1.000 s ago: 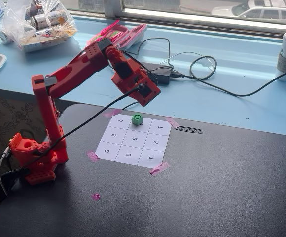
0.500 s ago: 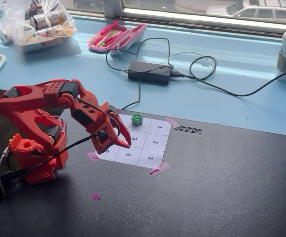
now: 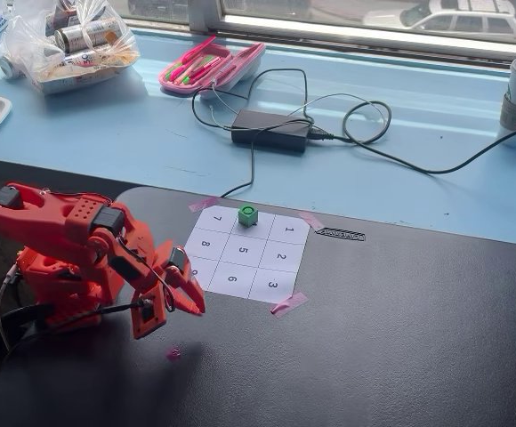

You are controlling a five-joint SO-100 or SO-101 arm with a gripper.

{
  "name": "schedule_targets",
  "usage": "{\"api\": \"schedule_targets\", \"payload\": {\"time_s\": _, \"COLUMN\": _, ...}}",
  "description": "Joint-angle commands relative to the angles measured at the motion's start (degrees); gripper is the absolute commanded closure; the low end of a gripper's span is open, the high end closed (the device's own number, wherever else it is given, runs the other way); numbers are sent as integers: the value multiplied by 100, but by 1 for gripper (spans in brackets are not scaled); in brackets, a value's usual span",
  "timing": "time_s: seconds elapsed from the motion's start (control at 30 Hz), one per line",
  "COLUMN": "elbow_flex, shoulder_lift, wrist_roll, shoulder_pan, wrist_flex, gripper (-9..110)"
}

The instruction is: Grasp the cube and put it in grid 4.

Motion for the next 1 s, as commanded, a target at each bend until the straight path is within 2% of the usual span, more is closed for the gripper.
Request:
{"api": "schedule_targets", "payload": {"time_s": 0.0, "elbow_flex": 308, "shoulder_lift": 466, "wrist_roll": 220, "shoulder_pan": 97, "wrist_flex": 149, "gripper": 101}}
{"api": "schedule_targets", "payload": {"time_s": 0.17, "elbow_flex": 598, "shoulder_lift": 1090, "wrist_roll": 369, "shoulder_pan": 149, "wrist_flex": 729, "gripper": 101}}
{"api": "schedule_targets", "payload": {"time_s": 0.97, "elbow_flex": 589, "shoulder_lift": 1090, "wrist_roll": 519, "shoulder_pan": 272, "wrist_flex": 765, "gripper": 101}}
